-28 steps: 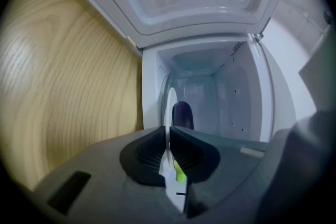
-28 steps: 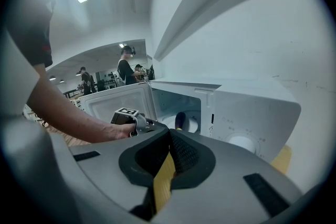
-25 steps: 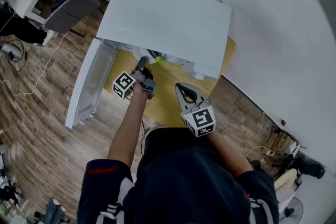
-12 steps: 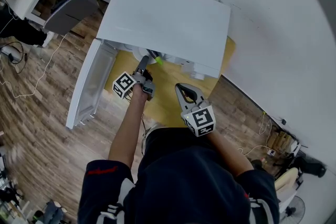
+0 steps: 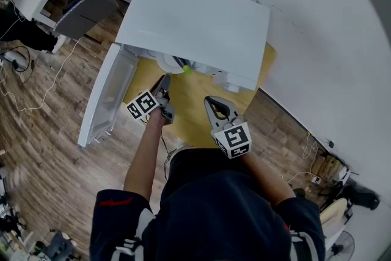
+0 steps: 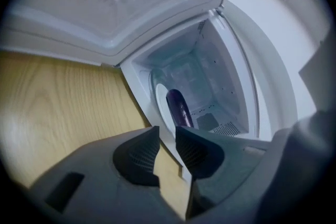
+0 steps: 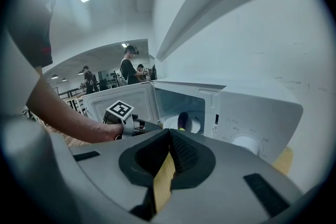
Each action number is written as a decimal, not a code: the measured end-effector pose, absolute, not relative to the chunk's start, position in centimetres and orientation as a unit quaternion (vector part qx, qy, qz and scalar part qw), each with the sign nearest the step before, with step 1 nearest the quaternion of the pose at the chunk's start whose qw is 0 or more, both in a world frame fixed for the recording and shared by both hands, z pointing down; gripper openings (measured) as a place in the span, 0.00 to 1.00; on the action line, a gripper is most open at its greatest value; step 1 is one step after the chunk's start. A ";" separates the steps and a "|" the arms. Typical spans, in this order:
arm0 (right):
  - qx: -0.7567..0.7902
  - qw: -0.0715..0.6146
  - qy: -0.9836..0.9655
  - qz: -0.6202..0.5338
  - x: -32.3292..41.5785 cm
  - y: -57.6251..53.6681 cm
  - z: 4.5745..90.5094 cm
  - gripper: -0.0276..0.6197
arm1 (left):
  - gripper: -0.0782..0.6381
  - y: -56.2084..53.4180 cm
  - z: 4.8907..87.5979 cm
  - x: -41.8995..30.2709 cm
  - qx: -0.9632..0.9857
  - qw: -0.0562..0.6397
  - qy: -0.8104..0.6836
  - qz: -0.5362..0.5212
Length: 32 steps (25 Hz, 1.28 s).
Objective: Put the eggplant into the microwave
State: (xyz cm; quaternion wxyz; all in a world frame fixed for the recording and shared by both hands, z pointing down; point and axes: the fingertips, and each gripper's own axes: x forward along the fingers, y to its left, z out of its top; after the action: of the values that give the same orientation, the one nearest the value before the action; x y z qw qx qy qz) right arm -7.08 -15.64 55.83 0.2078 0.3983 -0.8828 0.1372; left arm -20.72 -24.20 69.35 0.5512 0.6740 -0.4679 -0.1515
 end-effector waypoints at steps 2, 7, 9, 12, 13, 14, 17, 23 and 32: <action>0.397 0.208 -0.884 0.136 -7.1 -15.6 55.8 0.06 | 0.19 -23.7 69.3 -21.2 0.692 0.529 -0.479 -0.112; 0.400 0.208 -0.882 0.135 -6.9 -15.7 55.7 0.06 | 0.13 -23.0 69.0 -21.3 0.726 0.475 -0.497 -0.012; 0.401 0.208 -0.882 0.136 -6.9 -15.7 55.7 0.06 | 0.13 -22.9 69.1 -20.8 0.740 0.455 -0.494 0.022; 0.405 0.207 -0.880 0.137 -6.9 -15.8 55.7 0.06 | 0.13 -23.1 69.3 -20.2 0.755 0.435 -0.486 0.058; 0.406 0.207 -0.879 0.137 -6.9 -15.8 55.7 0.06 | 0.13 -23.2 69.4 -20.1 0.760 0.427 -0.484 0.071; 0.407 0.207 -0.879 0.137 -6.8 -15.9 55.7 0.06 | 0.13 -23.3 69.5 -19.9 0.764 0.420 -0.483 0.084; 0.407 0.209 -0.878 0.138 -6.7 -15.9 55.8 0.06 | 0.13 -23.5 70.0 -19.7 0.770 0.408 -0.478 0.111; 0.407 0.215 -0.877 0.141 -6.8 -15.8 56.1 0.06 | 0.13 -24.1 70.4 -19.2 0.772 0.407 -0.473 0.120; 0.408 0.222 -0.874 0.145 -6.3 -16.0 56.8 0.06 | 0.13 -25.2 70.9 -18.5 0.768 0.416 -0.475 0.107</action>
State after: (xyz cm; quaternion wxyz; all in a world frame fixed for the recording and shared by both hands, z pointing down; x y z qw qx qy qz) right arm -6.26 -16.01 56.76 0.2223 0.4078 -0.8736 0.1454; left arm -18.54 -25.16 70.94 0.4164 0.7680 -0.4746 0.1069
